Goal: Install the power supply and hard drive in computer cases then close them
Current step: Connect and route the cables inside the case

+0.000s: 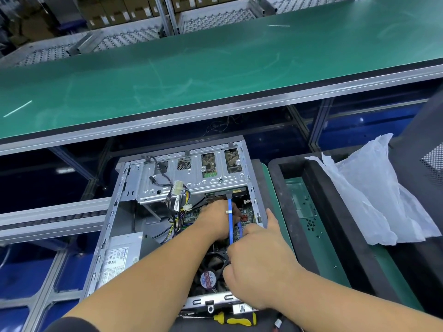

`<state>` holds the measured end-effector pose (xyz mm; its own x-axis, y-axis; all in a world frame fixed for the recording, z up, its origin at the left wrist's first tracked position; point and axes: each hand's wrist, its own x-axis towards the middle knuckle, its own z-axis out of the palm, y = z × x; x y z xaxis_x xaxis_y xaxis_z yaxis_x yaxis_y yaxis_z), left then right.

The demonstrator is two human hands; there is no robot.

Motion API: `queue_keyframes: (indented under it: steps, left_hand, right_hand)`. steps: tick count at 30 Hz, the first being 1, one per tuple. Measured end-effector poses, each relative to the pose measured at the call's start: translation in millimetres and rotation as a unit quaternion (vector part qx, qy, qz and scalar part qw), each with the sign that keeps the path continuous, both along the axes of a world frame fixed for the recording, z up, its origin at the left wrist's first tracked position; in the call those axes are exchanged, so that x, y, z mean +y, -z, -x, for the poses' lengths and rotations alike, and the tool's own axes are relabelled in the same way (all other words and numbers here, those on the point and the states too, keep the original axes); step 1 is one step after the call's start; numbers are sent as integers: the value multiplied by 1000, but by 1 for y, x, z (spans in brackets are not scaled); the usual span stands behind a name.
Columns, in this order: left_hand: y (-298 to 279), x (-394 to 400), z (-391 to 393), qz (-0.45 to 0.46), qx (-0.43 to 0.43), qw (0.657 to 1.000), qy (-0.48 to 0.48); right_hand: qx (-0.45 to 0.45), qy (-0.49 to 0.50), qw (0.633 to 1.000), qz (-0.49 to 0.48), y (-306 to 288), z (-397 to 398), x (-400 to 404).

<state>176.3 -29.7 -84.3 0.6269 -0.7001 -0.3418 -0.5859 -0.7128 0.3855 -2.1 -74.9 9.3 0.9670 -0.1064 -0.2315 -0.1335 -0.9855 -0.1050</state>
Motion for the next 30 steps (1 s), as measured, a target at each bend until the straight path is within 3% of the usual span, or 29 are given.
queue_keyframes:
  steps: [6,13,22,30]
  left_hand:
    - [-3,-1,-3,-4,45,999,-11]
    - [-4,-2,-1,-24,22,999,3]
    - [-1,-5,-4,-24,53,998,-35]
    - [2,-12,-6,-75,23,997,-25]
  right_hand:
    - [-5,-3,1000,1,0,0,0]
    - [-11,4,1000,-9,1,1,0]
    - [-20,1,1000,-14,0,1,0]
    - [-21,6,999,-29,2,1,-1]
